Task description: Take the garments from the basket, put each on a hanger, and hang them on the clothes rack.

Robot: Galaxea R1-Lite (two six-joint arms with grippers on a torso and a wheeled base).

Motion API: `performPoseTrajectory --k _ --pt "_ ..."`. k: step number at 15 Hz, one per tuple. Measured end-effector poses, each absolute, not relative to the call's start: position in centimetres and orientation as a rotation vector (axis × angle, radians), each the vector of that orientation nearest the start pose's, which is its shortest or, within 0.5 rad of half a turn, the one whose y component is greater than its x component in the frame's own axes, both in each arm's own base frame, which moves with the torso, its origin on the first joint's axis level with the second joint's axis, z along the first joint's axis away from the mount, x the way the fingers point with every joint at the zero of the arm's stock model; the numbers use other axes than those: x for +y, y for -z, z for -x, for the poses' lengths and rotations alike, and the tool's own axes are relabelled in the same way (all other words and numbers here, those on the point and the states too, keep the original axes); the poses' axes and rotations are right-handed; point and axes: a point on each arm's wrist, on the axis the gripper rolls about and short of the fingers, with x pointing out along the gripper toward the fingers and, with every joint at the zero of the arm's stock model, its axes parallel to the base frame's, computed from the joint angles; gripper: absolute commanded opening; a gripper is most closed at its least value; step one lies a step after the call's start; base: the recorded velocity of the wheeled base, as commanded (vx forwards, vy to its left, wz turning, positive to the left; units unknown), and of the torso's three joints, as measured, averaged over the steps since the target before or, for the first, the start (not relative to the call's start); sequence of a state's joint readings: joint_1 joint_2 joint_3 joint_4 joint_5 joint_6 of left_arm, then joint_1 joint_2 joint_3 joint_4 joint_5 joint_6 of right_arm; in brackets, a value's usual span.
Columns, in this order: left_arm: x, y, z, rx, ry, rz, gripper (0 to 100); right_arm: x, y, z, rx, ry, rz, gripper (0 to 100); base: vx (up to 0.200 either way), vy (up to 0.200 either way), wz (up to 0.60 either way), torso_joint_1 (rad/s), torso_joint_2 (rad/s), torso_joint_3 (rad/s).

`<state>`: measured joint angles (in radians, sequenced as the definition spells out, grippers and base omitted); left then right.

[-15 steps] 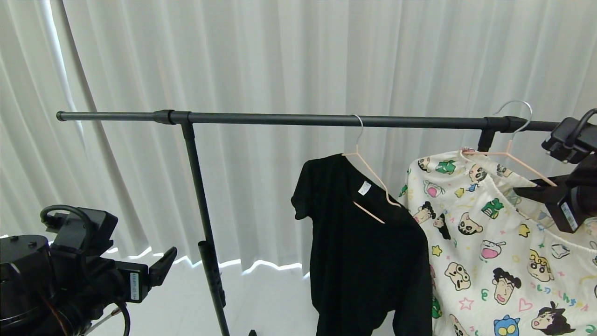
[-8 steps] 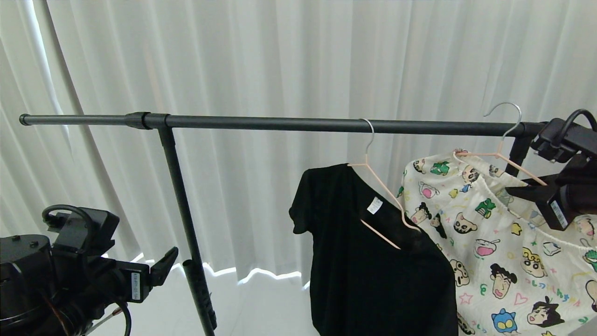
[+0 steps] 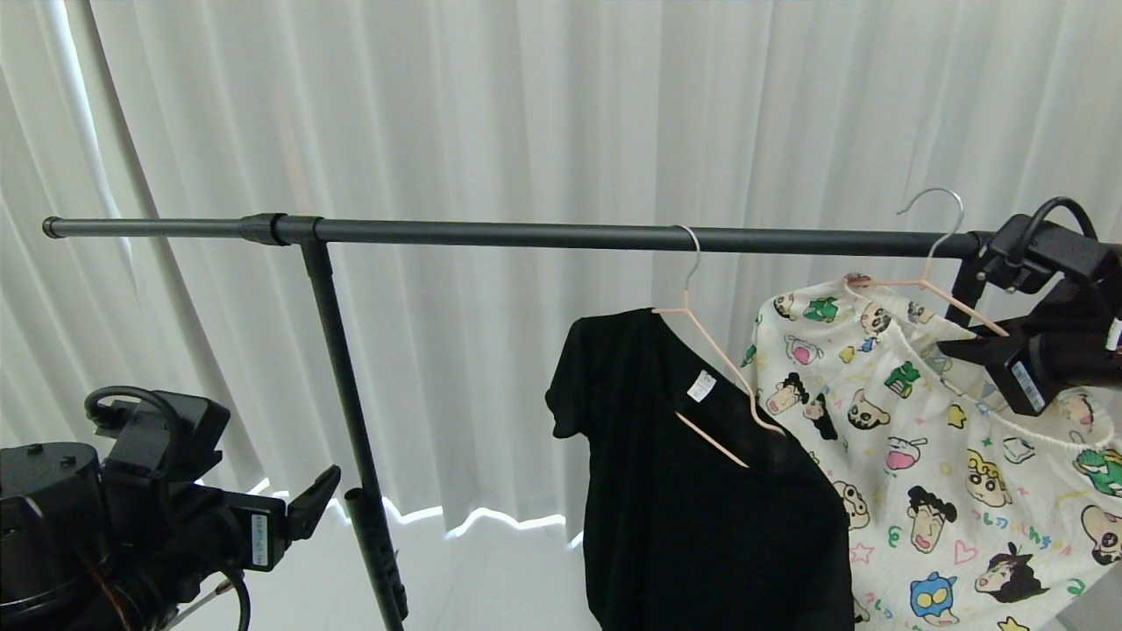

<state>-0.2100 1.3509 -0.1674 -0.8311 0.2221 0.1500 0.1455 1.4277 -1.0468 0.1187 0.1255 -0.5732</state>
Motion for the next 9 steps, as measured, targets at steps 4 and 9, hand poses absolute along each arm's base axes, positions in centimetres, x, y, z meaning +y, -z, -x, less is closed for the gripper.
performPoseTrajectory --k 4,9 --pt "-3.0 -12.5 -16.3 0.342 0.014 -0.224 100 5.0 -24.2 -25.1 0.456 -0.417 0.583 0 0.000 0.000 0.00 0.000 0.00 0.000" --pt "-3.0 -12.5 -16.3 0.341 0.014 -0.224 100 5.6 -23.2 -26.0 0.500 -0.409 0.597 0 0.000 0.000 0.00 0.000 0.00 0.000"
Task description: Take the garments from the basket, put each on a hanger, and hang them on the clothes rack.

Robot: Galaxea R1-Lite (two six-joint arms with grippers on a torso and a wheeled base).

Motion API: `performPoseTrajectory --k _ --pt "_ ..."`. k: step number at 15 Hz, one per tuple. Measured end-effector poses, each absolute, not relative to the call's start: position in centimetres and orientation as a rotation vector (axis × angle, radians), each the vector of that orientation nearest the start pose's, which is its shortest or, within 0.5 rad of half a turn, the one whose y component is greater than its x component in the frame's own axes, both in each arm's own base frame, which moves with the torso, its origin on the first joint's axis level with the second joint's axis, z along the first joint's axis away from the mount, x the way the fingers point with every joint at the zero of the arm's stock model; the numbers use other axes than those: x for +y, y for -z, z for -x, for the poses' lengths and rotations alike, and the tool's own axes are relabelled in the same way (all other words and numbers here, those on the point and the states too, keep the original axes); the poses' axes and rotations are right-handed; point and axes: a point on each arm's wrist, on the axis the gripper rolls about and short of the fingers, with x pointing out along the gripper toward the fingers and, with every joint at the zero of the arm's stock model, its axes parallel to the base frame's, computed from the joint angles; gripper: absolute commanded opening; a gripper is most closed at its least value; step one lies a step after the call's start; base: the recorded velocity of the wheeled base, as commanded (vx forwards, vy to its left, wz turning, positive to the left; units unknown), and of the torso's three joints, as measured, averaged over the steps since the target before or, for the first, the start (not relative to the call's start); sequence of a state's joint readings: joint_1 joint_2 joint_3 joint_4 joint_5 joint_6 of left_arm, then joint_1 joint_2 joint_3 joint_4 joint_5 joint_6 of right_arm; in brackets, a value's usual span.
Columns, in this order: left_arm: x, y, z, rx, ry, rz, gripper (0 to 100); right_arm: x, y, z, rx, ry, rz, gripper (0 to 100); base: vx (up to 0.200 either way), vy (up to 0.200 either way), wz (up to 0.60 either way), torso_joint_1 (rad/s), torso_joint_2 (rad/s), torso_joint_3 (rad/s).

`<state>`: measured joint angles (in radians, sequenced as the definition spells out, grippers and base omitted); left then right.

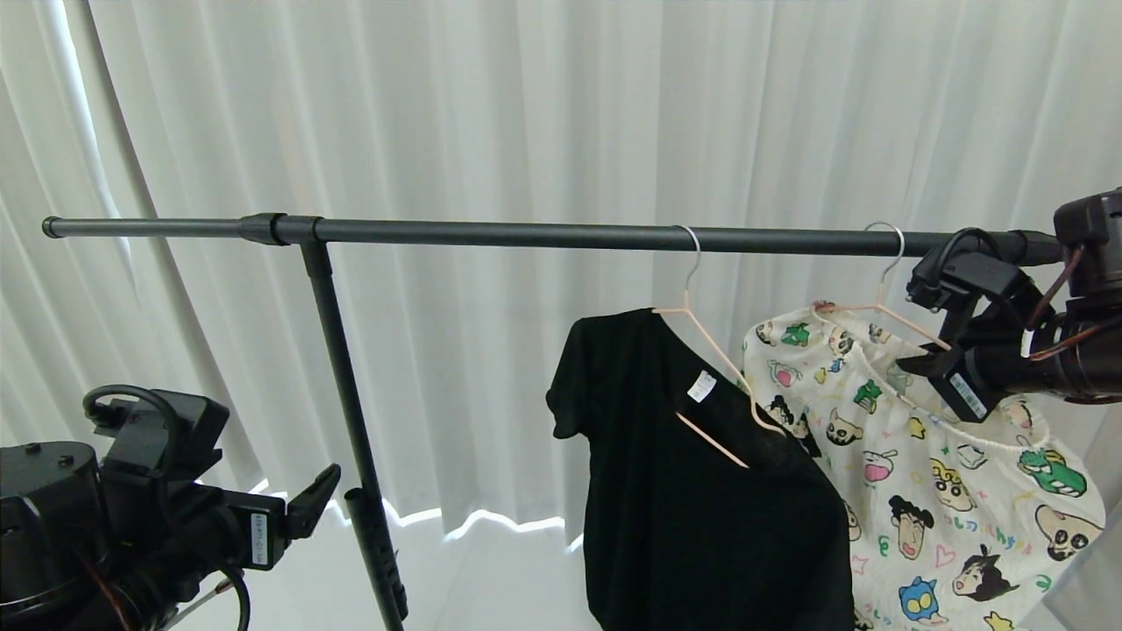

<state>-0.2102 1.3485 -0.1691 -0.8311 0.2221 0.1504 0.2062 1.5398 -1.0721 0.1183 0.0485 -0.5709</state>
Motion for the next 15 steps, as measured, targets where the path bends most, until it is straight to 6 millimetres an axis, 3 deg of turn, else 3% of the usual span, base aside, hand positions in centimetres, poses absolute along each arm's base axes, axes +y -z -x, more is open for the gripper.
performPoseTrajectory --k 2,3,8,11,15 --pt "-3.0 -12.5 -16.3 0.341 0.014 -0.223 100 5.6 -23.1 -26.1 0.503 -0.411 0.597 0 0.000 0.000 0.00 0.000 0.00 0.000" --pt "-3.0 -12.5 -16.3 0.341 0.014 -0.224 100 5.7 -23.1 -26.1 0.503 -0.410 0.597 100 0.000 0.000 0.00 0.000 0.00 0.000" --pt "-2.9 -12.5 -16.3 0.343 0.011 -0.223 100 5.5 -24.3 -25.0 0.464 -0.385 0.529 100 0.000 0.000 0.00 0.000 0.00 0.000" --pt "-2.9 -12.7 -16.4 0.332 -0.004 -0.224 100 5.0 -26.6 -22.7 0.396 -0.328 0.452 100 0.000 0.000 0.00 0.000 0.00 0.000" --pt "-2.7 -13.2 -16.5 0.315 -0.080 -0.229 100 3.1 -28.7 -18.9 0.366 -0.098 0.458 100 0.000 0.000 0.00 0.000 0.00 0.000"
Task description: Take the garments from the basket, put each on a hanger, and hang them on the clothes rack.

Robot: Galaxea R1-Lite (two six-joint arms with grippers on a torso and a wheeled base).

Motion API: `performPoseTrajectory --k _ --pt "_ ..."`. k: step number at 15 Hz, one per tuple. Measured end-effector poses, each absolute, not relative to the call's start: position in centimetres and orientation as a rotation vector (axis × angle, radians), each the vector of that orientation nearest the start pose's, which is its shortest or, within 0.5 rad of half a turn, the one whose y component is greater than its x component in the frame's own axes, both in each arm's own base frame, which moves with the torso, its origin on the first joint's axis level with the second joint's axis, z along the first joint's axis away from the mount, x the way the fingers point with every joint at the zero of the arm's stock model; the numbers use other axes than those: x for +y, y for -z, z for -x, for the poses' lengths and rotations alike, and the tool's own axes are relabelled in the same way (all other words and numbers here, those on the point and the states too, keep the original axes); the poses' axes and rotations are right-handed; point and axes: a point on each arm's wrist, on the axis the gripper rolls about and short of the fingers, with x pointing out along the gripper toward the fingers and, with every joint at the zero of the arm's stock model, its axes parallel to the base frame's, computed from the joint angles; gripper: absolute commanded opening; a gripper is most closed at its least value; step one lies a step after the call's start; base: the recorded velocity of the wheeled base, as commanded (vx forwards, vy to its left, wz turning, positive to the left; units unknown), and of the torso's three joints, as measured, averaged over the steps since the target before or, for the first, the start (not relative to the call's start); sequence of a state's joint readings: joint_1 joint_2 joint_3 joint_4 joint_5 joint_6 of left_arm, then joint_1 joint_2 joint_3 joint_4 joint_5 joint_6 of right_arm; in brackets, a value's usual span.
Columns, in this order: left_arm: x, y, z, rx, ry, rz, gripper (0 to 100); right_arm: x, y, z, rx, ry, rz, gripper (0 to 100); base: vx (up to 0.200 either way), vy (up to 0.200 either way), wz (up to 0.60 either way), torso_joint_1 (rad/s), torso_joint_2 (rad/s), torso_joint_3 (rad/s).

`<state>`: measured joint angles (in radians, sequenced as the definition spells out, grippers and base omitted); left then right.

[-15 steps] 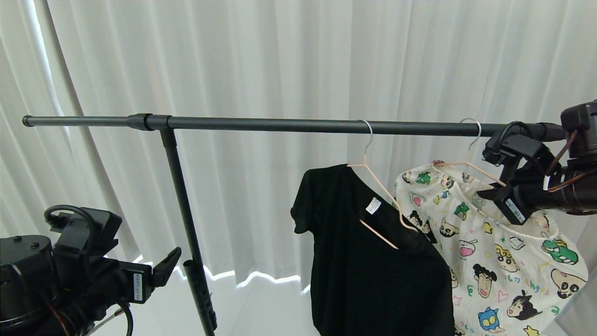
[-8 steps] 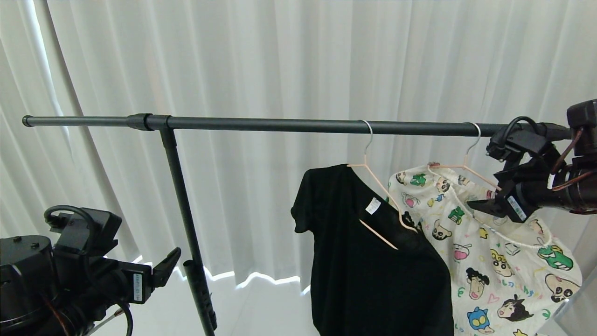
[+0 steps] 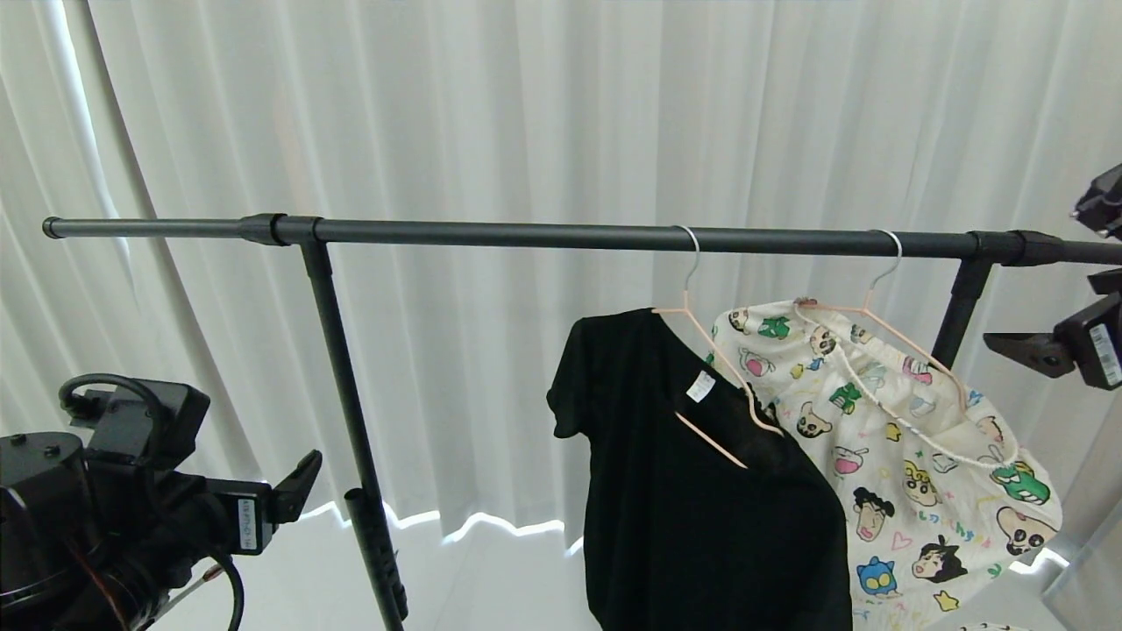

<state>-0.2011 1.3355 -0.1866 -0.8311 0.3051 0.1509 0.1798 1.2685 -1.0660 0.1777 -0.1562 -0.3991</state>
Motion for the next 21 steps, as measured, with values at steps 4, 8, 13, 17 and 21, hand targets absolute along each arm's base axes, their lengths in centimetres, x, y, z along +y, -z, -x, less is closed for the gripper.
performPoseTrajectory --k 4,8,13,17,21 --pt "-2.6 -13.3 -16.4 0.308 -0.081 -0.226 100 1.9 -29.1 -17.5 0.336 -0.037 0.471 100 -0.150 0.000 0.00 0.004 0.00 0.002" --pt "-2.6 -13.3 -16.3 0.305 -0.081 -0.226 100 1.4 -28.7 -17.6 0.272 -0.004 0.508 100 -0.200 0.000 0.00 -0.004 0.00 0.005" --pt "-2.6 -13.3 -16.3 0.305 -0.081 -0.225 100 1.2 -27.9 -17.8 0.280 0.007 0.523 100 -0.200 0.000 0.00 0.003 0.00 0.001" --pt "-2.6 -13.3 -16.3 0.304 -0.081 -0.224 100 1.1 -27.8 -17.8 0.285 0.016 0.524 100 -0.200 0.000 0.00 0.001 0.00 0.002" --pt "-2.6 -13.3 -16.3 0.304 -0.081 -0.225 100 1.0 -27.8 -17.8 0.286 0.018 0.526 100 -0.100 0.000 0.00 0.002 0.00 0.001"
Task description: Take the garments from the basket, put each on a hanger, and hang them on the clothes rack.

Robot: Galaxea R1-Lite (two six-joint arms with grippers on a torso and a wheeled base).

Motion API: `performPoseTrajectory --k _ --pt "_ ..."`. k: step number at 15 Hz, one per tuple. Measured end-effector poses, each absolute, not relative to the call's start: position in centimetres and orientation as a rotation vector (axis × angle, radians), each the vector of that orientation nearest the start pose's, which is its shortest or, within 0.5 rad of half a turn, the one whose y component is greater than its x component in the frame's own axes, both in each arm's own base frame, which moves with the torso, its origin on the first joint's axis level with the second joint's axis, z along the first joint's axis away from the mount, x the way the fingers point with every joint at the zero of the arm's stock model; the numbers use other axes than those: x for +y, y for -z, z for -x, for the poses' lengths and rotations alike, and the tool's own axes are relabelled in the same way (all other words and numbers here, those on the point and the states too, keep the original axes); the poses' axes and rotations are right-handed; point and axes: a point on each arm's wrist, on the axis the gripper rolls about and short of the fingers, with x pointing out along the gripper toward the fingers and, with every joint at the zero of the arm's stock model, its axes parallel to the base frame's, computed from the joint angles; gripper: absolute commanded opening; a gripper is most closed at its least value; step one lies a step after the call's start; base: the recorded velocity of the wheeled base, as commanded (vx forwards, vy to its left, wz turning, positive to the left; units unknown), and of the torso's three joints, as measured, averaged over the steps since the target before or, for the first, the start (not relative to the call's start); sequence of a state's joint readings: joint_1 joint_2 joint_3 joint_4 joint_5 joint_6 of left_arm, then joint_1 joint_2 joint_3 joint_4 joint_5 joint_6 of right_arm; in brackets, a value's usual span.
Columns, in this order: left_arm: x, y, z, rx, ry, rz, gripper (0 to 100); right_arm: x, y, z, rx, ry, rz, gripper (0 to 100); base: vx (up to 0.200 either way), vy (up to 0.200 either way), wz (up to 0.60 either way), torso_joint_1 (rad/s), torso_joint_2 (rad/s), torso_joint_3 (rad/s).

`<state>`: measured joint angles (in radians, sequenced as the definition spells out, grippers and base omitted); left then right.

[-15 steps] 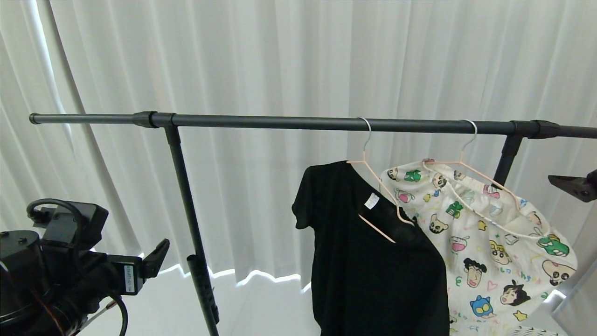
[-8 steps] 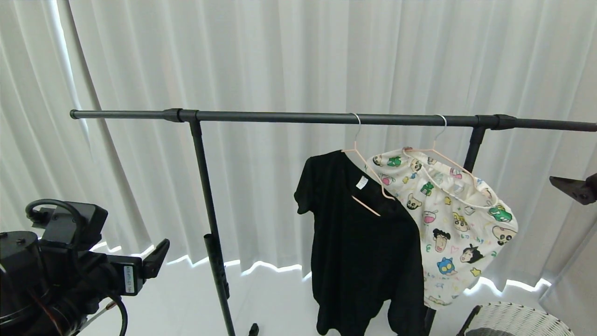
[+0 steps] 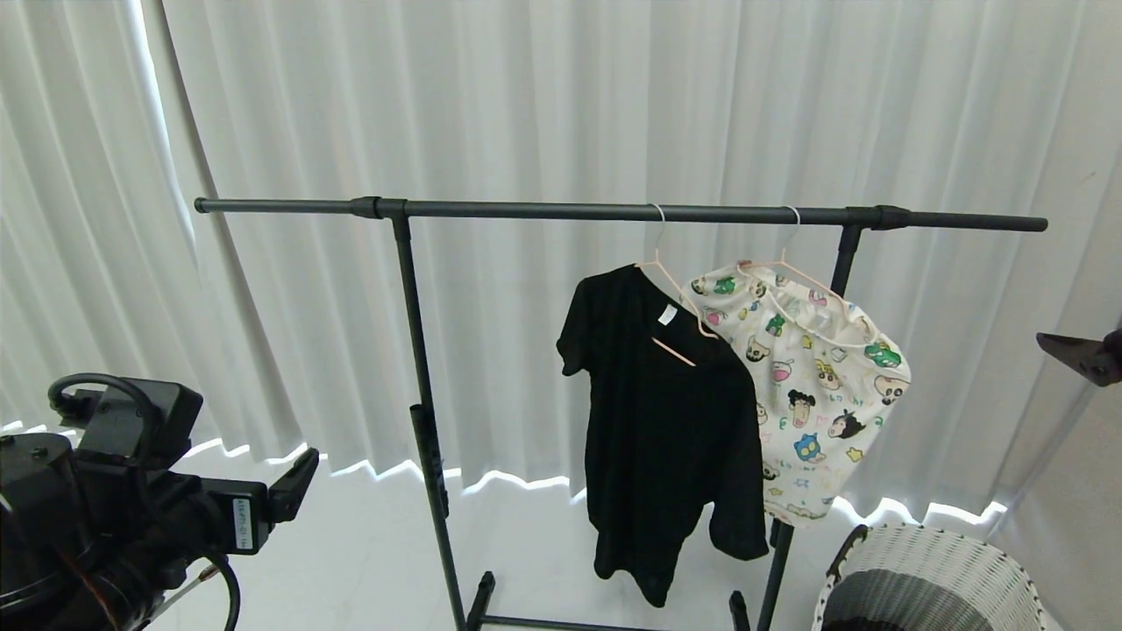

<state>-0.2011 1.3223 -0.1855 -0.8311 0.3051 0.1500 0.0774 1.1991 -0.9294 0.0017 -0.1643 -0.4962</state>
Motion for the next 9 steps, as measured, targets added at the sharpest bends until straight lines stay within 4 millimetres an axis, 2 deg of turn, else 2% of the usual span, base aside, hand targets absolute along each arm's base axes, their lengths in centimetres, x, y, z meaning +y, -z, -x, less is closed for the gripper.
performPoseTrajectory --k 9 --pt "-2.61 -13.47 -16.29 0.298 -0.084 -0.224 100 0.91 -27.65 -17.66 0.297 0.051 0.535 100 0.000 0.000 0.00 -0.010 0.02 0.012"
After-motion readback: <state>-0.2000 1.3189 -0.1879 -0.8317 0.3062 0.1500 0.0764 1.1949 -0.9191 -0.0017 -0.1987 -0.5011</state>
